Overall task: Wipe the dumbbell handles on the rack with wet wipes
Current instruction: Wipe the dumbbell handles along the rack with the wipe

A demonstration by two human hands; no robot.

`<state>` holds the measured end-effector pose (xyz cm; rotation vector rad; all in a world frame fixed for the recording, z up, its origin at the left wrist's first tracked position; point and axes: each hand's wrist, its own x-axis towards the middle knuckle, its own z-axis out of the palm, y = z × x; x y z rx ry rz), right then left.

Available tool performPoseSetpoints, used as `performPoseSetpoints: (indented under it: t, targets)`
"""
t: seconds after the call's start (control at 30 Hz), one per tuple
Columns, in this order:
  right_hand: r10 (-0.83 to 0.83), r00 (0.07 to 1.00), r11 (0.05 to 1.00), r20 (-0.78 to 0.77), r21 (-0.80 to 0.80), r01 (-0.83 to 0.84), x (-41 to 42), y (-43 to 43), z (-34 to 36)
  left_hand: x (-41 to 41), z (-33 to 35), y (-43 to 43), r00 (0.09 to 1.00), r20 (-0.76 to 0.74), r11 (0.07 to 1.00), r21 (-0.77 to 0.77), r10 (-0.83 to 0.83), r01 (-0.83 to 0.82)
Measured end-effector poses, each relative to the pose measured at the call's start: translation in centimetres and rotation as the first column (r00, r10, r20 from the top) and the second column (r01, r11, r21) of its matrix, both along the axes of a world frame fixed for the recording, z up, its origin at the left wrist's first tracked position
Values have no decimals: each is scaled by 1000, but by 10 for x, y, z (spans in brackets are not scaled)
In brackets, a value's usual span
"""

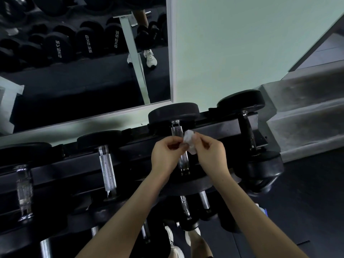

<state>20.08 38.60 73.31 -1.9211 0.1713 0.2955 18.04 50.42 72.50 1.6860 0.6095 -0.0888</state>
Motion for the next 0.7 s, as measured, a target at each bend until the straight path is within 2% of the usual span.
performPoseSetpoints:
  t: [0.1,0.2,0.3,0.37,0.53,0.63,0.7]
  targets:
    - [-2,999,999,-53,33,4,-1,6,-6,-4,1,-6,997,-13,994,-82,-70,69]
    - [-71,990,988,-124,129,87,8,7,-15,-5,-5,2,993,-79,995,-48,-87,84]
    - [-112,990,989,-86,92,120,27,13,-20,-5,-12,18,994,-108,1000,5,30,-30]
    - [-78,994,995,-75,61,83,37,24,-21,-4,-16,26,987,-122,994,39,104,-100]
    - [15,998,1000,-59,17,-14,25,35,-27,4,-17,22,995,-88,999,-25,43,-46]
    - [0,997,999,-71,37,3,20,29,-33,4,-24,19,989,-142,979,191,-40,67]
    - [-66,992,993,-111,87,75,32,33,-33,2,-30,19,989,-137,967,242,-48,81]
